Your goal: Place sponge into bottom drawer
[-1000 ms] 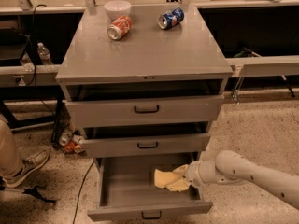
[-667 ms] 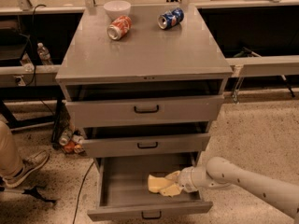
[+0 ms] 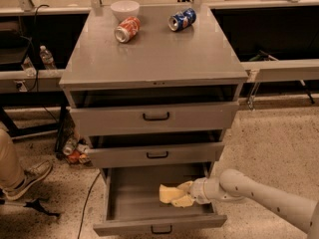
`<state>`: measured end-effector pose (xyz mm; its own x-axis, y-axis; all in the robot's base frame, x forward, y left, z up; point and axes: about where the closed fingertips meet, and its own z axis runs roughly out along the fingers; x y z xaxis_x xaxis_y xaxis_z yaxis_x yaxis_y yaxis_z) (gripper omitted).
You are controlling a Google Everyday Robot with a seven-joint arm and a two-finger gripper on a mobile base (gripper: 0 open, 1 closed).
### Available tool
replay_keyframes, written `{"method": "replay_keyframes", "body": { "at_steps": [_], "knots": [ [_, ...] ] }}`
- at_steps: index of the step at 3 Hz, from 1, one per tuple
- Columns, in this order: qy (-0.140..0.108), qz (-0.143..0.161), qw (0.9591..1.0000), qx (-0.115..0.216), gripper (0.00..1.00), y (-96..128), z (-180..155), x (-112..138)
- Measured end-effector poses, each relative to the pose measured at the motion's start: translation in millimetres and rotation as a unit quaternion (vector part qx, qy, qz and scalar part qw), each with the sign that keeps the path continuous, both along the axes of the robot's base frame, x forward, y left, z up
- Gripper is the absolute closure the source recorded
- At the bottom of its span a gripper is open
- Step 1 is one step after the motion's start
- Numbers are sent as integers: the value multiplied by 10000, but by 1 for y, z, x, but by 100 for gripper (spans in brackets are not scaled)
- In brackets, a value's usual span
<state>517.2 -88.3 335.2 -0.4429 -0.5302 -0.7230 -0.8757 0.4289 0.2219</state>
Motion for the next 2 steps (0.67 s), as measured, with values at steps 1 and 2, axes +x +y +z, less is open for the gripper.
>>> {"method": "replay_keyframes", "body": {
  "at_steps": [1, 2],
  "knots": [
    [-271, -106, 9996, -36, 100, -8, -32, 24],
    [-397, -274, 9988, -38, 100, -13, -65, 47]
  ]
}}
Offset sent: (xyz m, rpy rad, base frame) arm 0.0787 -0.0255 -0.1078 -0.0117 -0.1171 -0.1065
